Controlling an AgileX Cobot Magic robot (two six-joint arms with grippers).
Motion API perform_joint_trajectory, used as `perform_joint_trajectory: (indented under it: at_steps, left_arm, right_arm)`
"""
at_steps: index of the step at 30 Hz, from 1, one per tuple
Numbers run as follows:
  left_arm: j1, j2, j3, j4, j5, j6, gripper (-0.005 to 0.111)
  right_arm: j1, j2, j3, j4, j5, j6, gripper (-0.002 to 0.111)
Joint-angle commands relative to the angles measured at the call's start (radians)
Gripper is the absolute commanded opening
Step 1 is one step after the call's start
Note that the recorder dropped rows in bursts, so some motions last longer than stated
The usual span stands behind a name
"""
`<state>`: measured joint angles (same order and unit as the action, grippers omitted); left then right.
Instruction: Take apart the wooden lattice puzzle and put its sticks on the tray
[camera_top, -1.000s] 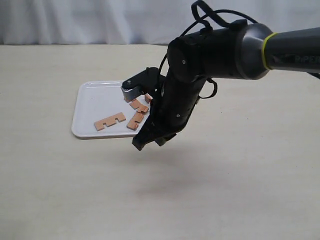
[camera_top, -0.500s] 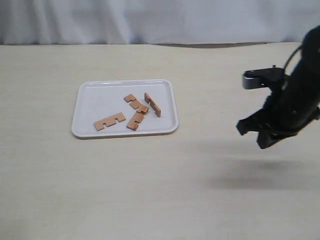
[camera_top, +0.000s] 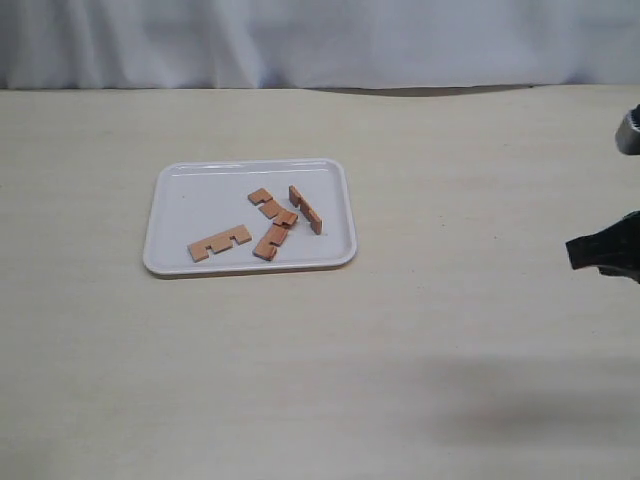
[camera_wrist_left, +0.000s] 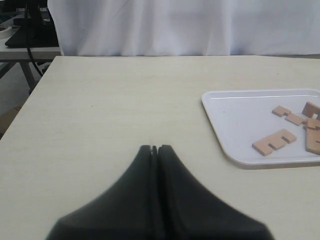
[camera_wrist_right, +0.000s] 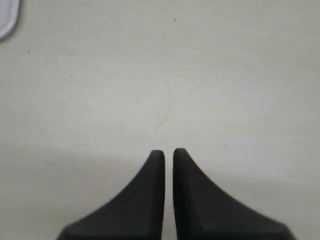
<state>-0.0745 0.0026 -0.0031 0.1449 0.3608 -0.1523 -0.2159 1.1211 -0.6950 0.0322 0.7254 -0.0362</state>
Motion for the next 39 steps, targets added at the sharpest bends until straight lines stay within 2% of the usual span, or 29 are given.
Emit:
perform_joint_trajectory:
  at_steps: [1, 12, 17, 20, 24, 32, 39]
  left_arm:
    - [-0.008, -0.003, 0.003, 0.0, -0.006, 0.002, 0.0]
    - [-0.008, -0.003, 0.003, 0.0, -0.006, 0.002, 0.0]
    - [-0.008, -0.003, 0.003, 0.0, -0.006, 0.002, 0.0]
    - [-0.008, -0.003, 0.003, 0.0, -0.006, 0.002, 0.0]
    - [-0.008, -0.003, 0.003, 0.0, -0.006, 0.002, 0.0]
    - [-0.007, -0.003, 0.003, 0.0, -0.006, 0.002, 0.0]
    - [-0.007, -0.003, 0.003, 0.0, -0.006, 0.002, 0.0]
  right_arm:
    - [-0.005, -0.17, 0.066, -0.051, -0.073, 0.063, 0.006]
    - [-0.002, -0.711, 0.202, -0.021, -0.298, 0.074, 0.006]
    - [0.0, -0.985, 0.257, -0.021, -0.336, 0.074, 0.006]
    - [0.035, -1.119, 0.27, -0.021, -0.344, 0.074, 0.006]
    - [0.045, -1.121, 0.265, -0.023, -0.323, 0.074, 0.006]
    - [0.045, -1.121, 0.298, 0.095, -0.349, 0.084, 0.006]
    - [0.045, -1.121, 0.565, 0.113, -0.619, 0.084, 0.006]
